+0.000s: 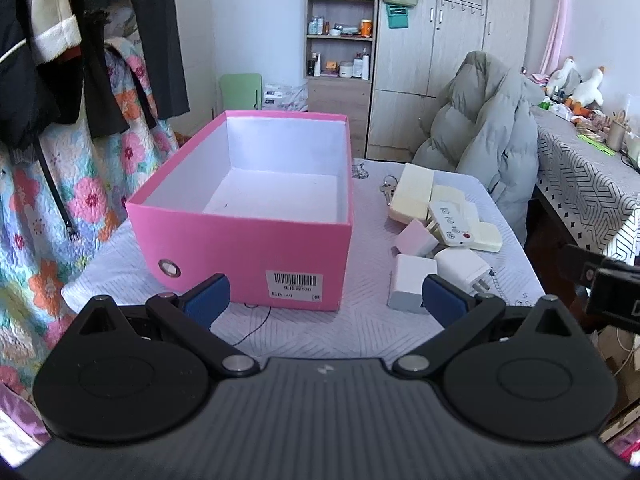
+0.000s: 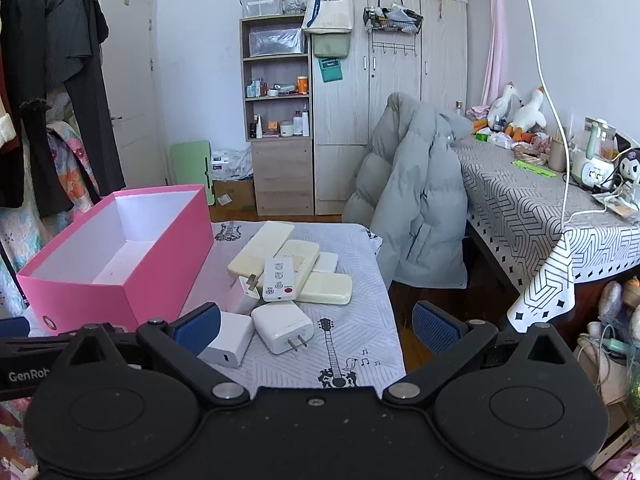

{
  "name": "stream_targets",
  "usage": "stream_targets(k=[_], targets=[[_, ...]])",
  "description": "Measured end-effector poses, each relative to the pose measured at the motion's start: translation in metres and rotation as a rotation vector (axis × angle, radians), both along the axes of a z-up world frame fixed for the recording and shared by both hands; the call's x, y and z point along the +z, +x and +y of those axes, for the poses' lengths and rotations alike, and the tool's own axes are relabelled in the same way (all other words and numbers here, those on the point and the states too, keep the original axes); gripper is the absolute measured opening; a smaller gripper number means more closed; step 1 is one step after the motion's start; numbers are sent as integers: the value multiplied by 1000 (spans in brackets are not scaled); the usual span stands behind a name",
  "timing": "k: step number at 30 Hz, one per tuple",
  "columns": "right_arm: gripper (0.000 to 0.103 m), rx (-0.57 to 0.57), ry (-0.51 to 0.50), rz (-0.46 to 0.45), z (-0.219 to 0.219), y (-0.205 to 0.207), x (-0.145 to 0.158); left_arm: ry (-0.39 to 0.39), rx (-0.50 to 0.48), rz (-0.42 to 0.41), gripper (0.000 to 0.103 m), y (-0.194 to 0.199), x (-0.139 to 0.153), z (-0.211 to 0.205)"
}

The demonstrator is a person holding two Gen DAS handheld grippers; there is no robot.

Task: Organize rigid objects
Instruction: 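Move both tools toward the pink box and the white items on the bed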

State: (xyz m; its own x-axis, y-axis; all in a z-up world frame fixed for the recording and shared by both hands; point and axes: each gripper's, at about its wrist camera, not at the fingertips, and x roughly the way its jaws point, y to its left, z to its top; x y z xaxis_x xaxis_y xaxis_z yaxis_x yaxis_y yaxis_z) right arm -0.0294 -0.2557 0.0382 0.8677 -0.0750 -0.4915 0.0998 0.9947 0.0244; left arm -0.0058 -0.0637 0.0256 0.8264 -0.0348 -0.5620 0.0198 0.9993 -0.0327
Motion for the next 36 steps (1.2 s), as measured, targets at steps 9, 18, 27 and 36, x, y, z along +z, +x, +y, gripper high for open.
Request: stream_targets(k=[9, 18, 27, 36], targets=[[103, 15, -7, 58, 4, -2, 2, 0, -14, 47, 103, 0, 5, 1], [103, 72, -17, 93, 3, -8, 34, 18, -65, 55, 103, -8, 29, 8], [103, 115, -24, 136, 13, -1, 28, 16, -69, 64, 103, 0, 30, 13], [103, 128, -19, 165, 13, 18, 32, 30, -85, 92, 103, 21, 41, 21]])
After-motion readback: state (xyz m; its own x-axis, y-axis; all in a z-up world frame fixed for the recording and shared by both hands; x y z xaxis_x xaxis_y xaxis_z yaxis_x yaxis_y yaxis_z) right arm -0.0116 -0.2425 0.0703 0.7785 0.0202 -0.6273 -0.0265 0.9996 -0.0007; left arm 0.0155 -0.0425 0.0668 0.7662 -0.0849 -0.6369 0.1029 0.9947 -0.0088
